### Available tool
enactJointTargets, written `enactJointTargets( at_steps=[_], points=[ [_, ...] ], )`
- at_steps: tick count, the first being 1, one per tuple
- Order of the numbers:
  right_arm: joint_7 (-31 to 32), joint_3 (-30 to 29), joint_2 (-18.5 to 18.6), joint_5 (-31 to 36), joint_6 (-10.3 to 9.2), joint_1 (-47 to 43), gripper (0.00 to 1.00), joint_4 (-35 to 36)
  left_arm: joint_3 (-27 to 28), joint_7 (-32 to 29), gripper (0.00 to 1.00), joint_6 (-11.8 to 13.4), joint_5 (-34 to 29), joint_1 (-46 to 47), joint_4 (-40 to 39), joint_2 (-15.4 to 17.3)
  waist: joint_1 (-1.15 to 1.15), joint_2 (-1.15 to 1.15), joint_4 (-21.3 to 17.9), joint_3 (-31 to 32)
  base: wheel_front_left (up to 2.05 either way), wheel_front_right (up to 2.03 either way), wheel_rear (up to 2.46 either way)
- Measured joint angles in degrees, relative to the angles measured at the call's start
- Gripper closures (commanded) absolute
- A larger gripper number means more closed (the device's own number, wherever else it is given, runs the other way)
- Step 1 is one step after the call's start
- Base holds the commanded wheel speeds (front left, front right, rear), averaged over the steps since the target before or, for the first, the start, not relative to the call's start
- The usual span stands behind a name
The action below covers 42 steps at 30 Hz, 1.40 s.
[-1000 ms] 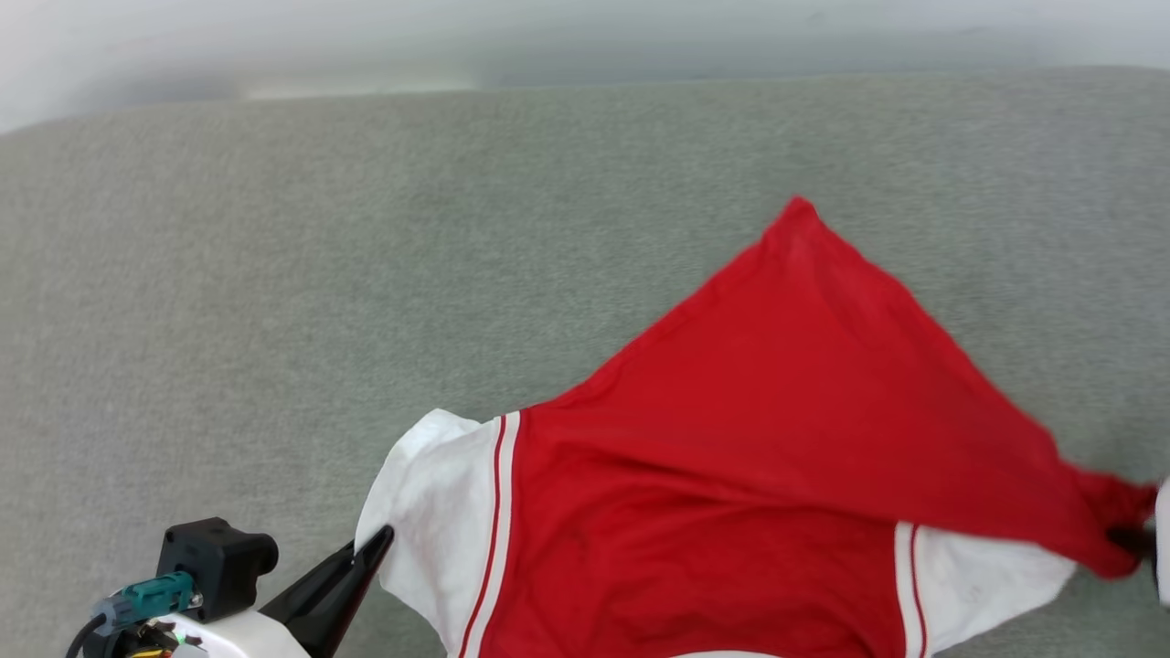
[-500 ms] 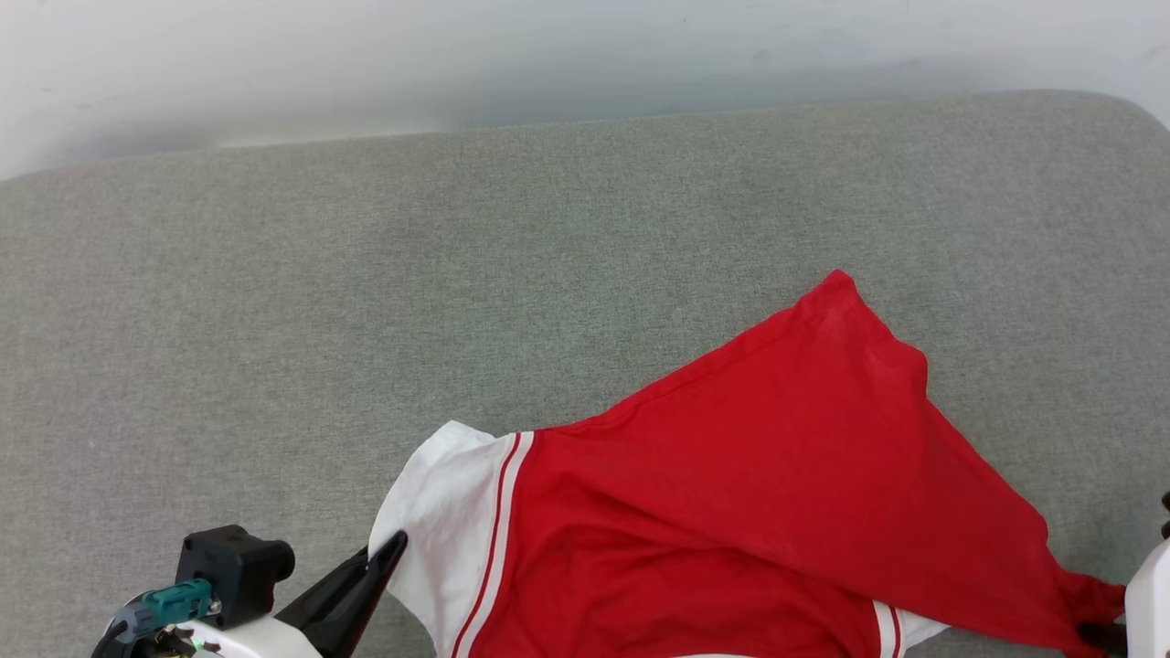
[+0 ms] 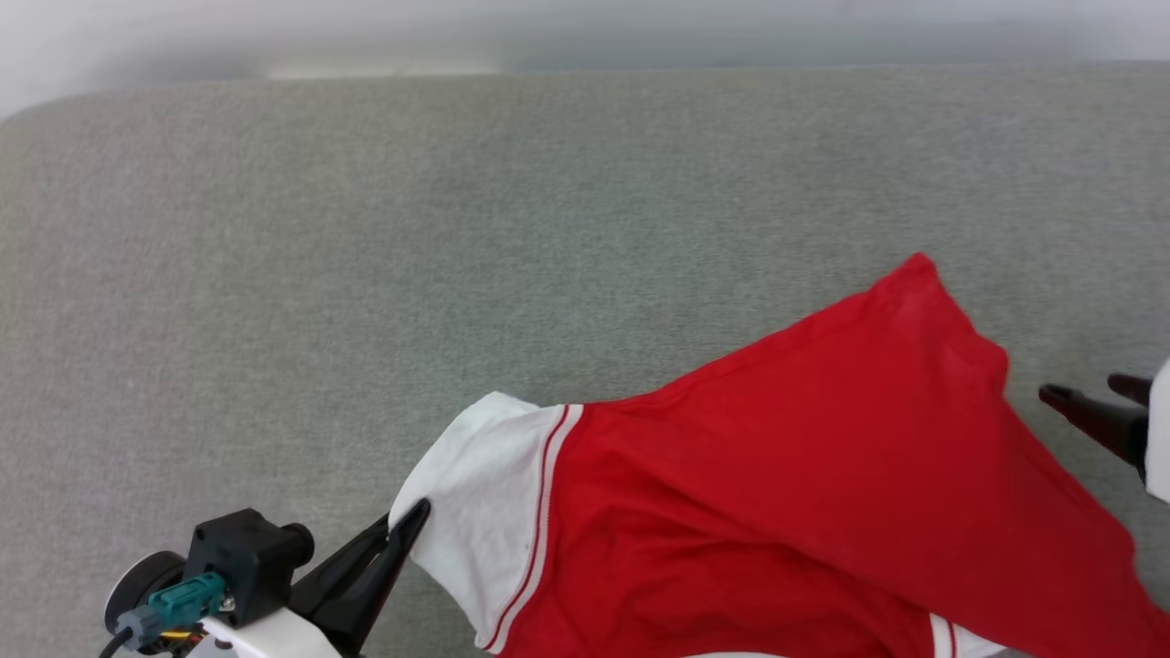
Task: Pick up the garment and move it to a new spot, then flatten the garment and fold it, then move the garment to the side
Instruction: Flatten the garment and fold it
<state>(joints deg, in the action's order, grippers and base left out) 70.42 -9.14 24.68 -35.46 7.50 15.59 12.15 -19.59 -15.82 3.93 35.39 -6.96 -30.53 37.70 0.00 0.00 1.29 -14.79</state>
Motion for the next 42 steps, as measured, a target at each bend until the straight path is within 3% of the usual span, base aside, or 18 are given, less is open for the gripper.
enactJointTargets(
  at_steps=[8, 17, 26, 27, 28, 42],
  points=[
    [0.96, 4.21, -0.91, 6.28, 0.0, 10.53, 0.0, -8.05, -1.98, -0.23, 1.0, -1.14, -1.01, 3.17, -1.05, -0.81, 0.0, 0.0, 5.08, -4.53, 0.0, 0.0, 0.0],
    [-3.57, 6.46, 0.43, 12.25, 0.0, 16.13, 0.0, -18.95, -4.46, 0.41, 1.0, -2.7, -1.94, 6.27, -0.55, -2.76, 0.01, 0.0, 10.84, -9.36, 0.0, 0.0, 0.0],
    [-5.33, 7.83, 2.6, 12.73, 0.0, 18.2, 0.0, -23.97, -5.22, 0.77, 1.0, -2.9, -2.04, 7.48, -0.23, -3.64, 0.0, 0.0, 13.78, -12.83, 0.0, 0.0, 0.0],
    [-5.28, 8.17, 2.81, 12.61, 0.0, 18.2, 0.59, -24.18, -5.24, 0.89, 1.0, -2.9, -2.05, 7.53, -0.18, -3.7, 0.0, 0.0, 13.82, -12.97, 0.0, 0.0, 0.0],
    [-5.26, 8.64, 3.15, 12.34, -0.01, 18.2, 1.0, -24.26, -5.31, 0.89, 1.0, -2.9, -2.09, 7.6, -0.03, -3.78, 0.0, 0.0, 13.83, -13.05, 0.0, 0.0, 0.0],
    [-14.82, 12.03, 2.55, 7.27, 0.0, 19.05, 1.0, -26.66, -2.67, 2.9, 1.0, -1.92, -1.35, 8.55, 0.4, -3.85, 0.01, 0.0, 10.77, -8.12, 0.0, 0.0, 0.0]
  ],
)
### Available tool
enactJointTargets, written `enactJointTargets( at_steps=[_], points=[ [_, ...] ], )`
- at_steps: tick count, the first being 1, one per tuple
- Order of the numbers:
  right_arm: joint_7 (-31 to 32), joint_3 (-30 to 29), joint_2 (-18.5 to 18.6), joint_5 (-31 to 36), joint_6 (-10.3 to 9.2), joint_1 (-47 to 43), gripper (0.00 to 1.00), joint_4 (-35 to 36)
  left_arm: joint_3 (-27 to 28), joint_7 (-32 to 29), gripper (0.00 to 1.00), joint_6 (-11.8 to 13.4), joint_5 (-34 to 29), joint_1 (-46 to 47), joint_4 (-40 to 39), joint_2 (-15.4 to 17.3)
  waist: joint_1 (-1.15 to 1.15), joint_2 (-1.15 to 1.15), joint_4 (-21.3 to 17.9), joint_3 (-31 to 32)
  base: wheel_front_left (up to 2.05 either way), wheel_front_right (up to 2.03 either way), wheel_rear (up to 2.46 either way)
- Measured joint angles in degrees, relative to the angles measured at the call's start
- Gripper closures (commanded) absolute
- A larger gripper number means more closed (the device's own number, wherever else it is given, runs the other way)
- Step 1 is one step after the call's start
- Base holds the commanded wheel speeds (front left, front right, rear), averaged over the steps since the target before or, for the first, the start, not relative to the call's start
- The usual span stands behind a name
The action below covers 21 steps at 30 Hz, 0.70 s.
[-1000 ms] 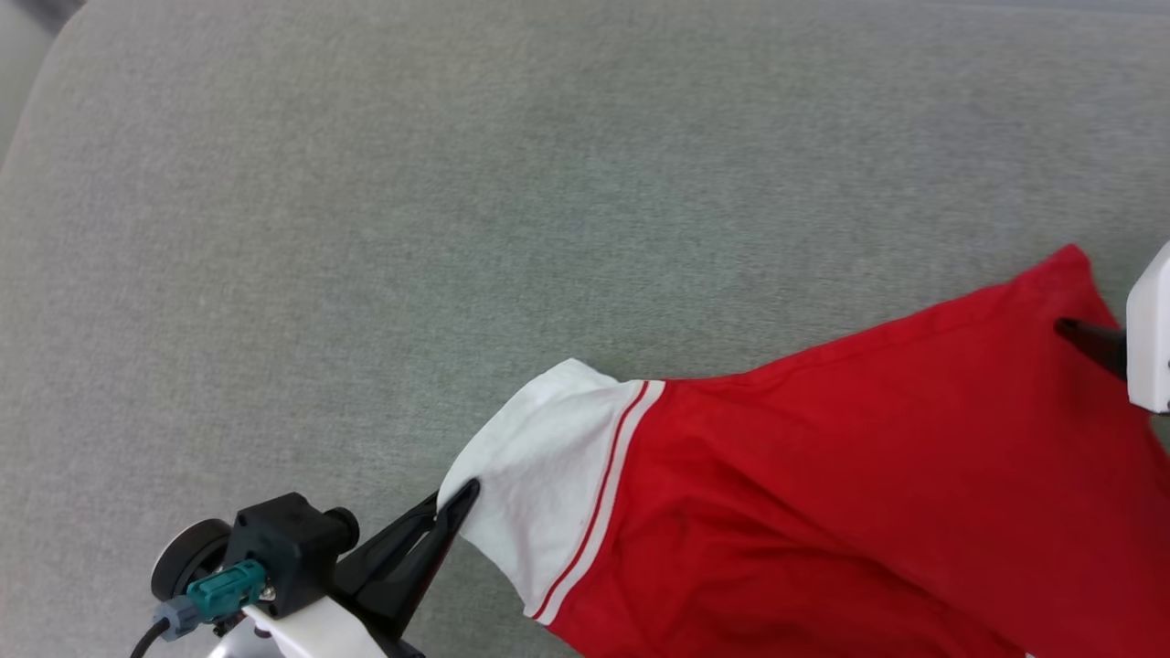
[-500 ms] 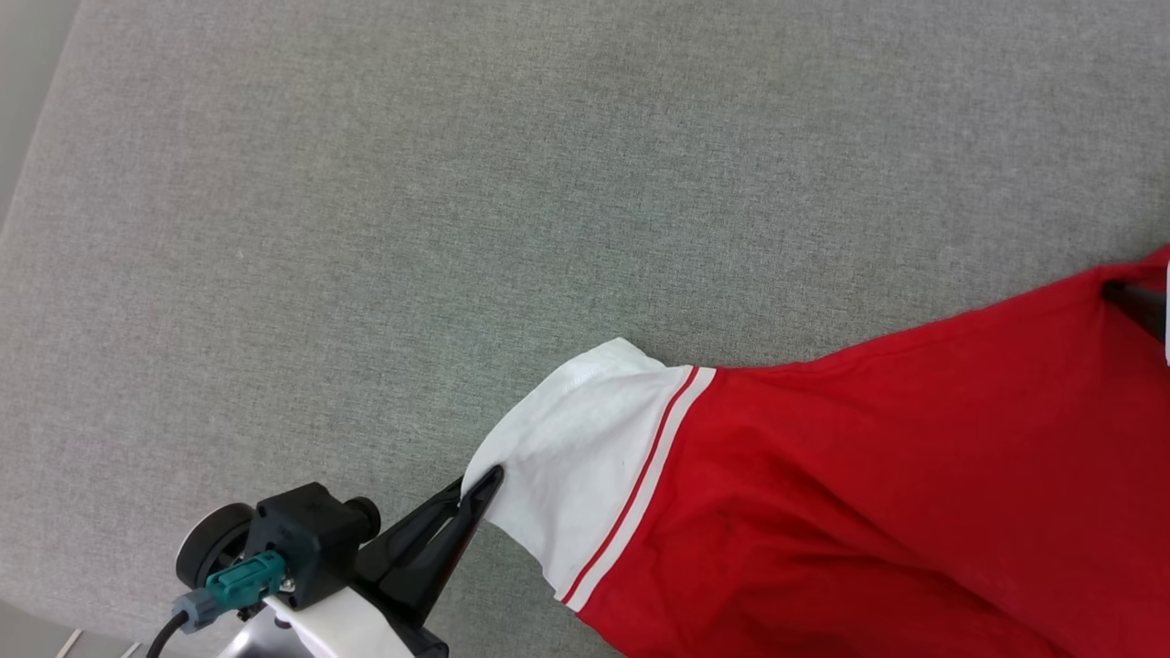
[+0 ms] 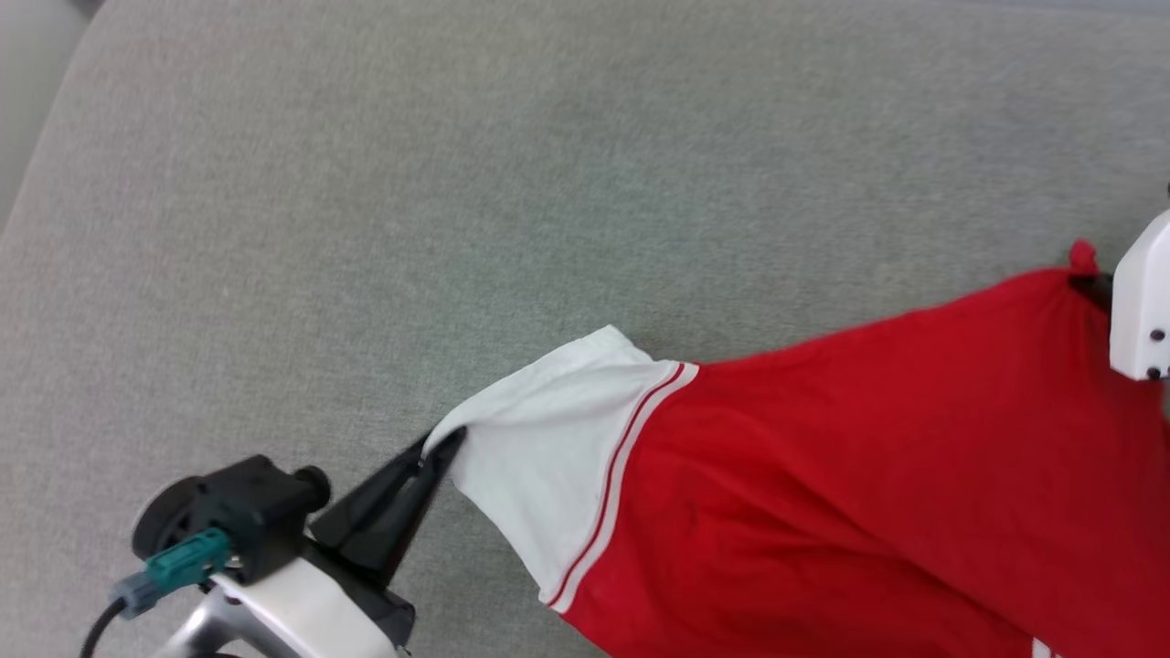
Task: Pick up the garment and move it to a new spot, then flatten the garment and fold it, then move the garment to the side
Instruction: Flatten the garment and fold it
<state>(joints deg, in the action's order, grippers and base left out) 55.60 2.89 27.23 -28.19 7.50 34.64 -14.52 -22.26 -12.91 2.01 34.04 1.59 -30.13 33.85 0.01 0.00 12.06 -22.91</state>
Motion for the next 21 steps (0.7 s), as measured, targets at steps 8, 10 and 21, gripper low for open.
enactJointTargets(
  at_steps=[8, 10, 21],
  points=[
    [-6.75, -0.2, 0.47, -4.0, 0.0, 2.63, 1.0, 3.47, 5.82, 1.42, 1.0, 2.07, -0.01, 0.04, -2.81, 2.45, 0.0, 0.0, -4.41, 5.93, 0.0, 0.0, 0.0],
    [-8.16, -0.64, 0.93, -5.27, 0.0, 3.88, 1.0, 7.2, 9.27, 2.18, 1.0, 2.7, -0.01, 1.47, -4.57, 3.82, 0.0, 0.0, -7.06, 8.67, 0.0, 0.0, 0.0],
    [-11.06, -1.81, -0.33, -7.79, 0.0, 7.84, 1.0, 18.47, 18.5, 5.91, 1.0, 4.13, -0.13, 11.03, -8.06, 5.64, -0.01, 0.0, -13.91, 14.13, 0.0, 0.0, 0.0]
  ],
)
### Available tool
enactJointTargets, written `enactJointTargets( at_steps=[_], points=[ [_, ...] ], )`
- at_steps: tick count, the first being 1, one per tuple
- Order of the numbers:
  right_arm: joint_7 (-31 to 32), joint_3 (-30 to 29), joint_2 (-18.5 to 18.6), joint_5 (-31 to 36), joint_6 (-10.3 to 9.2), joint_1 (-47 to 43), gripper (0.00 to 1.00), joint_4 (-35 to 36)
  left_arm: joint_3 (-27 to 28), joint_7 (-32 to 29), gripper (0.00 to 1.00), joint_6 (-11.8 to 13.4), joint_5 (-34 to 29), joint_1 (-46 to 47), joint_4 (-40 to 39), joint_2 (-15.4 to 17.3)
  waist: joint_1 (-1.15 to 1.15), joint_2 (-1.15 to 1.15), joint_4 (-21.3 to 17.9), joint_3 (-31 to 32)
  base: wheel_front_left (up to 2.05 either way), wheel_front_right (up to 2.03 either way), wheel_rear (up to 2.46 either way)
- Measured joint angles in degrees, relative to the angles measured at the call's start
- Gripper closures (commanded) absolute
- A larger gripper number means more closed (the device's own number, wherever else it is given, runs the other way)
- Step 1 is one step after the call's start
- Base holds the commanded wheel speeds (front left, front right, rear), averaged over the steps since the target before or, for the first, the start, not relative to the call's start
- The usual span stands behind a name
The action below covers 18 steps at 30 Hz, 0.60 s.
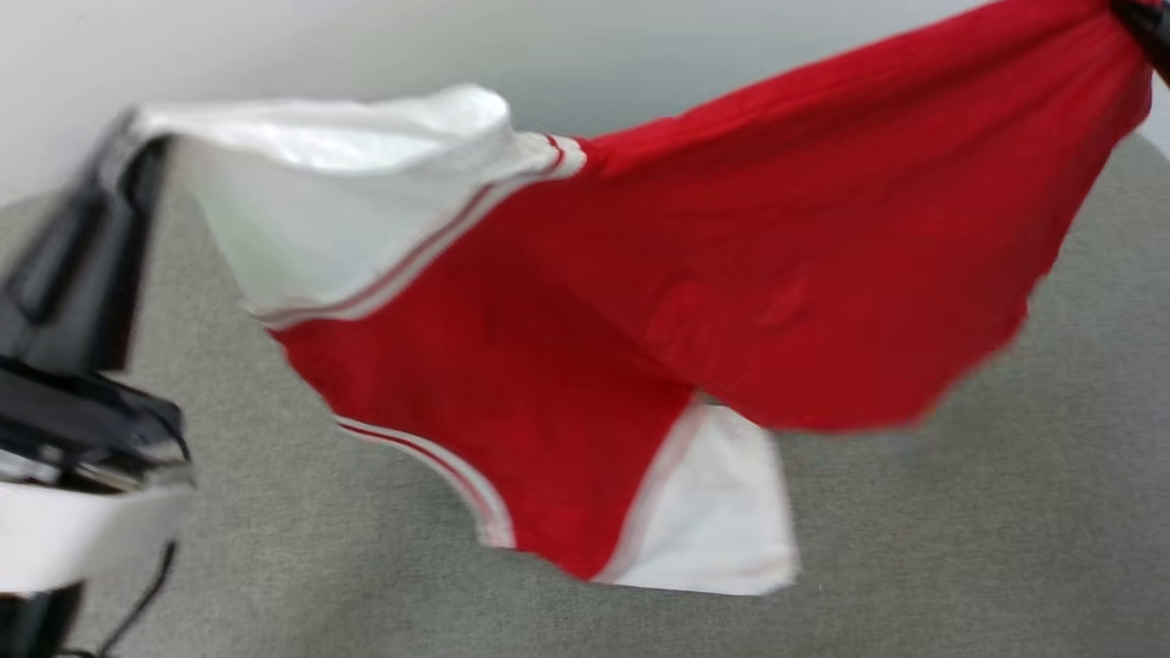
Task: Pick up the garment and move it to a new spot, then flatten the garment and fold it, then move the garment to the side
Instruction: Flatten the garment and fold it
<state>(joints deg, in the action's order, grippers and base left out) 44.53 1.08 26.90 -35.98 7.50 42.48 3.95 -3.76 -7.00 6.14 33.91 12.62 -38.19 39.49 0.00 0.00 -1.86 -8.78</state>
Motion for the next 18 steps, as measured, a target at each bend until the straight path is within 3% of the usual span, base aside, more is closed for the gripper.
enactJointTargets(
  at_steps=[8, 18],
  points=[
    [-2.64, -1.41, -2.9, -0.88, 0.0, 3.18, 1.0, 5.97, 5.79, 0.57, 1.0, 1.44, 0.09, 13.43, -0.83, 1.94, 0.0, 0.0, -3.67, 1.63, 0.0, 0.0, 0.0],
    [-5.56, -3.15, -5.41, -0.26, 0.0, 6.62, 1.0, 8.91, 6.04, -2.07, 1.0, 2.07, 0.02, 29.67, 3.59, 4.56, 0.0, 0.0, -6.29, -2.04, 0.0, 0.0, 0.0]
  ],
)
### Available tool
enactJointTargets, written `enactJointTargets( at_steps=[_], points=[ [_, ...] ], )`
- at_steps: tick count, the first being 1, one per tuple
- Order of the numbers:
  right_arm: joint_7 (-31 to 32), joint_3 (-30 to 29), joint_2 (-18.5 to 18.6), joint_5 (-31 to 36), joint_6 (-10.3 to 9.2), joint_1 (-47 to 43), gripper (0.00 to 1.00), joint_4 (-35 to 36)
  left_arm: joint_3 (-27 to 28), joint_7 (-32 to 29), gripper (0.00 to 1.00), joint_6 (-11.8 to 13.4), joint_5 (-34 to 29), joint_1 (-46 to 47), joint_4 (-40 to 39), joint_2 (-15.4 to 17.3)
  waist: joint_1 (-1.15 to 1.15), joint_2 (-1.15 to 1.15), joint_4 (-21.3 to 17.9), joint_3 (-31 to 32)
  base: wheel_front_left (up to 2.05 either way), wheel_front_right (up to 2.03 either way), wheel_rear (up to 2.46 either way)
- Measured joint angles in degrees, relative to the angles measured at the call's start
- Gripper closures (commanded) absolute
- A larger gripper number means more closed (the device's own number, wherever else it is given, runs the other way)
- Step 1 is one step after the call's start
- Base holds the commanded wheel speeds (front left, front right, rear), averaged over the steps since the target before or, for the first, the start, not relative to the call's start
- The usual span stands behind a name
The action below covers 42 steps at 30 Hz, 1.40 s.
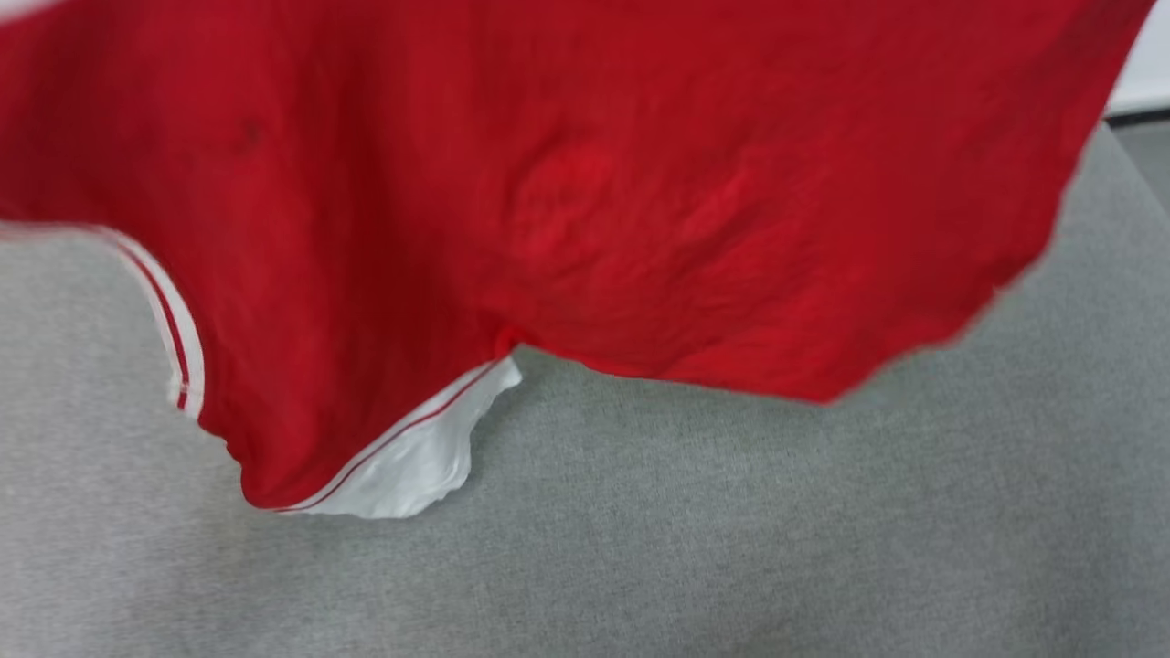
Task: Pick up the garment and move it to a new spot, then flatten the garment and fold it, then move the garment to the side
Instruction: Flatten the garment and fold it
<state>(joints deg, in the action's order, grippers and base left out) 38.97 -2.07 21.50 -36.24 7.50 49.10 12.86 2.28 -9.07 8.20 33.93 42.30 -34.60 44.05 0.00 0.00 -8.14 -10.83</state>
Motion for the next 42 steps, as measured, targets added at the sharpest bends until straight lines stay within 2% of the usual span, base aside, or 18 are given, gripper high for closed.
enactJointTargets(
  at_steps=[5, 11, 15, 20, 25, 29, 32, 38, 42],
  points=[
    [-1.38, -0.94, -0.33, 1.07, 0.0, 3.25, 1.0, -0.34, -2.32, -0.78, 1.0, -1.38, 0.08, 9.34, 5.55, 0.51, 0.0, 0.0, -0.65, -4.33, 0.0, 0.0, 0.0],
    [-5.26, -1.08, -0.69, 3.91, 0.0, 12.34, 1.0, -5.86, -7.33, -0.35, 1.0, -5.31, -2.0, 26.49, 17.08, 1.02, 0.01, 0.0, -1.04, -11.67, 0.0, 0.0, 0.0],
    [-10.21, -0.74, -1.6, 7.71, 0.01, 21.09, 1.0, -13.01, -11.79, 1.09, 1.0, -7.55, -5.19, 39.79, 26.98, -1.42, 0.01, 0.0, -0.99, -17.04, 0.0, 0.0, 0.0],
    [-18.49, -1.08, -3.24, 13.29, 0.04, 32.63, 1.0, -23.97, -15.48, 5.22, 1.0, -8.83, -9.24, 54.96, 40.62, -5.76, 0.02, 0.0, -0.4, -23.15, 0.0, 0.0, 0.0],
    [-27.29, -2.53, -5.47, 18.7, 0.04, 40.83, 1.0, -35.15, -17.83, 10.74, 1.0, -9.43, -11.87, 63.23, 52.36, -9.48, 0.02, 0.0, 0.88, -27.7, 0.0, 0.0, 0.0],
    [-32.43, -1.96, -7.8, 20.87, 0.04, 42.23, 1.0, -42.24, -19.01, 14.63, 1.0, -10.35, -12.1, 64.18, 59.18, -11.51, 0.02, 0.0, 2.45, -29.54, 0.0, 0.0, 0.0],
    [-35.33, -0.18, -8.93, 21.17, 0.03, 40.79, 1.0, -46.37, -20.3, 17.24, 1.0, -11.4, -11.96, 61.48, 62.34, -12.57, 0.02, 0.0, 3.54, -29.96, 0.0, 0.0, 0.0],
    [-42.08, 4.01, -10.22, 21.01, 0.01, 31.38, 1.0, -53.12, -21.69, 21.73, 1.0, -11.66, -9.8, 46.85, 64.81, -14.96, 0.01, 0.0, 4.53, -28.01, 0.0, 0.0, 0.0],
    [-44.07, 7.59, -10.93, 19.46, 0.01, 24.96, 1.0, -56.38, -22.38, 23.23, 1.0, -11.36, -8.89, 34.08, 63.58, -15.61, 0.01, 0.0, 5.02, -25.65, 0.0, 0.0, 0.0]
  ],
)
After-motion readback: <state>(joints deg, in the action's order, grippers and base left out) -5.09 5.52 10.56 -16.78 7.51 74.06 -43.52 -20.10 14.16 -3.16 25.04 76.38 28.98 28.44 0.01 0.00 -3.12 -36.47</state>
